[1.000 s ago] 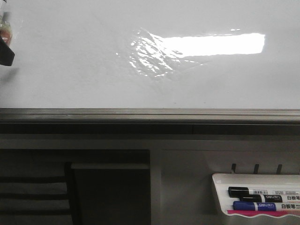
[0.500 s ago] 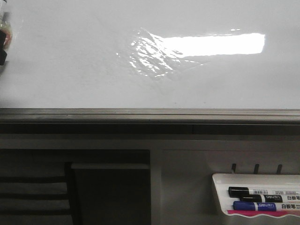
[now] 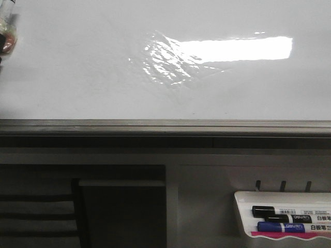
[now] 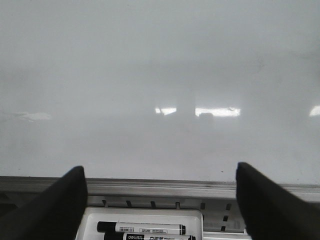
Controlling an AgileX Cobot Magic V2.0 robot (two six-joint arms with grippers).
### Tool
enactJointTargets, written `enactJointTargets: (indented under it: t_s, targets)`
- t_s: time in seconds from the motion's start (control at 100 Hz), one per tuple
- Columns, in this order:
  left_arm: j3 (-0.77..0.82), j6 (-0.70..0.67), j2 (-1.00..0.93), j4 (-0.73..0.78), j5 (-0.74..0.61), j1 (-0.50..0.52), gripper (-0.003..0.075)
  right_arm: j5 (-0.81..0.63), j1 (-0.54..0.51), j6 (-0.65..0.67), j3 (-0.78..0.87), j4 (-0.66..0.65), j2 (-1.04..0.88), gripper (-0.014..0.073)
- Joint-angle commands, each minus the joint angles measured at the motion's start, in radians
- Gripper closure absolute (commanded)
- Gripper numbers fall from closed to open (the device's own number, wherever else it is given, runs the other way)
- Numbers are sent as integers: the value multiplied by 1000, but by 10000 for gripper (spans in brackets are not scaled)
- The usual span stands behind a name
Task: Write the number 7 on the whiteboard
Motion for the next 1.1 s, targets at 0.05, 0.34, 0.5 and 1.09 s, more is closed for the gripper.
enactJointTargets:
  t_s: [0.05,0.34,0.5,1.09]
  targets:
    - [-33,-5,-23,-1,-60,-8,741,-107,-5,-8,-33,-7,18,49]
    - [-133,-4,-97,21,317,-99,741,-33,-5,-8,-87,-7,19,49]
    - [-227,80,-104,21,544,-211,741,60,-5,-8,-133,-7,23,49]
    - [-434,335,-102,-43,850,-578,741,414,37,-410,-384,287,311,49]
